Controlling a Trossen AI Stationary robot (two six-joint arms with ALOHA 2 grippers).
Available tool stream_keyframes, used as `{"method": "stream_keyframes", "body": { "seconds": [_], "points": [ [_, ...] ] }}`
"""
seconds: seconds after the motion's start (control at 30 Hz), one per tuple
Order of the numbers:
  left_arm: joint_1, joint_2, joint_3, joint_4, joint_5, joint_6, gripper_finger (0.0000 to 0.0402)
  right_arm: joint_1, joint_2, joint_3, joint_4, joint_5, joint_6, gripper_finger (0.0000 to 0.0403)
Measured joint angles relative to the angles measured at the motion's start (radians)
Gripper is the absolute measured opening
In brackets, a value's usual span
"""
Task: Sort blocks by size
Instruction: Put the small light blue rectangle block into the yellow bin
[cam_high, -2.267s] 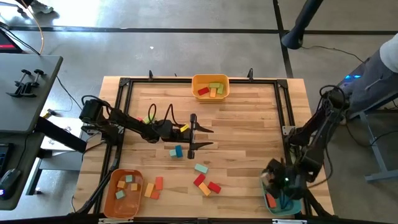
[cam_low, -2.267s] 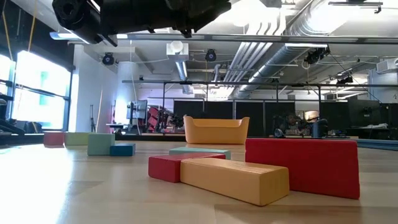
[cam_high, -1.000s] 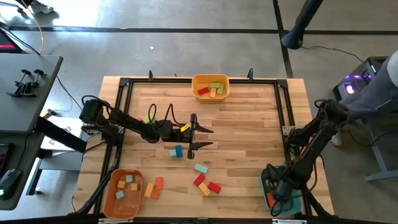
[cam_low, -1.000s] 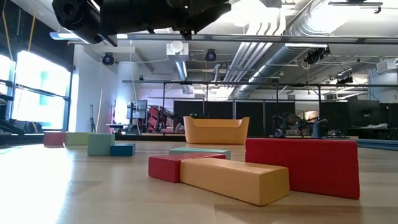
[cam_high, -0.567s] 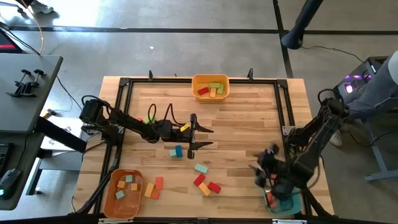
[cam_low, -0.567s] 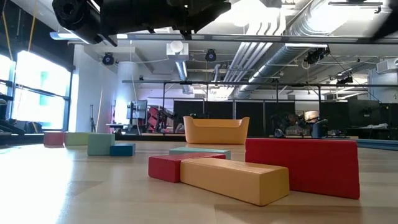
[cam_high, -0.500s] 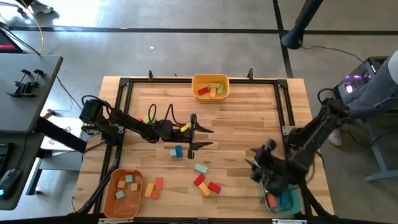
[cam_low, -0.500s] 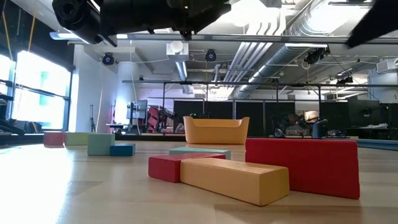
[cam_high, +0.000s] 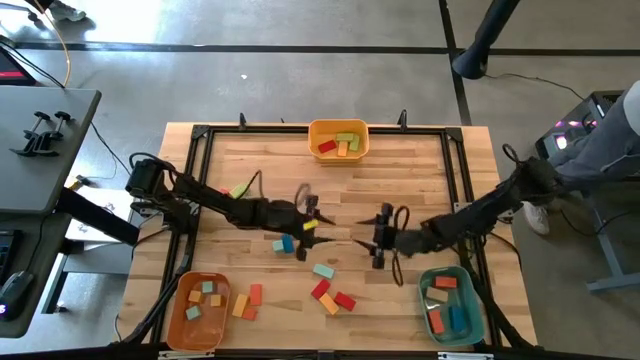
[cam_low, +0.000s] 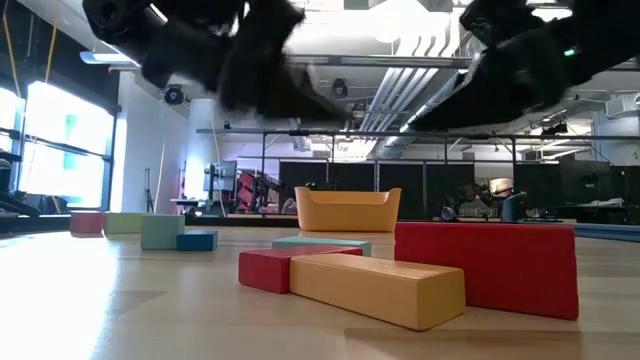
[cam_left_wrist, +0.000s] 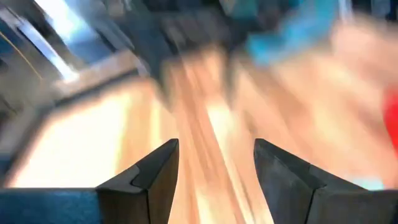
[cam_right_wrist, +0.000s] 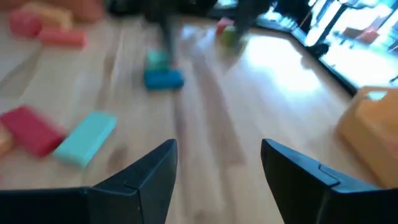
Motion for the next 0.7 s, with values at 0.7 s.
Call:
{"method": "stream_keyframes", "body": {
  "seconds": [0.7],
  "points": [
    [-0.066,0.159,-0.014,-0.196,0.309,-0.066,0.0226,-0.145,0.0,-0.022,0.093,-0.256,0.053,0.0227]
  ]
}}
